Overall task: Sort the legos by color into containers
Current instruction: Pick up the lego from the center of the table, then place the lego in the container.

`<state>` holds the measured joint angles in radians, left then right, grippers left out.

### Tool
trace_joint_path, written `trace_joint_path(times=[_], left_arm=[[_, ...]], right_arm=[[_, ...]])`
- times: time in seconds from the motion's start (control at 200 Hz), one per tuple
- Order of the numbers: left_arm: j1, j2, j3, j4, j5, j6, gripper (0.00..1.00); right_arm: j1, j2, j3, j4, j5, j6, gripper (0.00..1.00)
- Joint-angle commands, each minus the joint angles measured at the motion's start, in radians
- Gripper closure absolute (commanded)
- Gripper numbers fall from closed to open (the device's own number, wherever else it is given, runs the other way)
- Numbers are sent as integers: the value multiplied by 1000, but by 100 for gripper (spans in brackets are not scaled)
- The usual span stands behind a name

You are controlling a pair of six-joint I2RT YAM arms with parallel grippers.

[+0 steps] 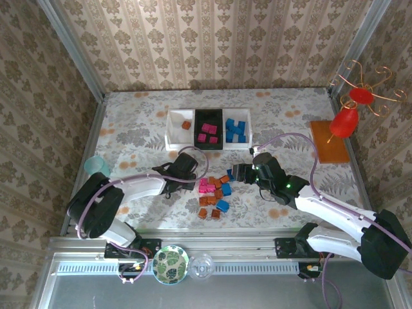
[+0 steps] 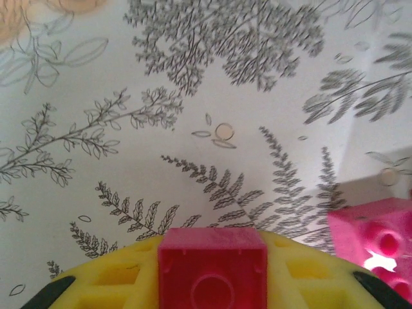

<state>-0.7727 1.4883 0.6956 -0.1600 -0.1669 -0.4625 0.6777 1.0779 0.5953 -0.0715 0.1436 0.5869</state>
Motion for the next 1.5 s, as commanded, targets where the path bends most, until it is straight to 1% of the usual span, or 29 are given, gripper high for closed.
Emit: trace_joint_path(times=[0.0, 0.07, 0.175, 0.285, 0.46, 0.615, 0.645, 0.695, 0.755, 0.89, 1.0, 1.155, 1.27, 1.32, 1.405, 1.495], left_arm=[[-10, -55, 86, -6, 37, 12, 68], [-6, -35, 164, -18, 39, 34, 68], [14, 38, 304, -25, 59, 62, 67], [47, 159, 454, -37, 70, 91, 67], [102, 369, 694, -114, 69, 132, 67], [146, 495, 826, -148, 66, 134, 66], [149, 516, 849, -156, 67, 136, 65], [151, 541, 880, -166, 73, 138, 59], [149, 549, 895, -168, 88, 131, 50], [132, 475, 853, -126, 111, 116, 35], [114, 366, 779, -90, 138, 96, 28], [62, 159, 581, -15, 162, 70, 20], [10, -2, 424, 1, 126, 66, 12], [-4, -73, 350, 10, 114, 54, 9], [-15, -200, 225, 33, 104, 18, 1], [-16, -316, 107, 53, 117, -18, 0]], right_arm=[[-6, -6, -8, -14, 27, 2, 33], [-6, -3, -7, -16, 27, 2, 33], [-6, -6, -8, -27, 28, 3, 33], [-8, -15, -9, -41, 31, 4, 33], [-8, -46, 1, -85, 40, -5, 33], [-10, -73, 3, -111, 45, -9, 33], [-11, -76, 3, -113, 44, -7, 33], [-11, -78, 4, -120, 44, -7, 33], [-10, -81, 4, -126, 40, -7, 33], [-11, -84, -1, -132, 36, -10, 33], [-10, -82, -8, -125, 28, -8, 32], [-9, -62, -17, -107, -15, -20, 33], [5, -16, -19, -93, -69, -33, 33], [20, 14, -17, -87, -80, -34, 33], [48, 74, -11, -75, -88, -33, 33], [84, 143, 2, -51, -91, -29, 32]])
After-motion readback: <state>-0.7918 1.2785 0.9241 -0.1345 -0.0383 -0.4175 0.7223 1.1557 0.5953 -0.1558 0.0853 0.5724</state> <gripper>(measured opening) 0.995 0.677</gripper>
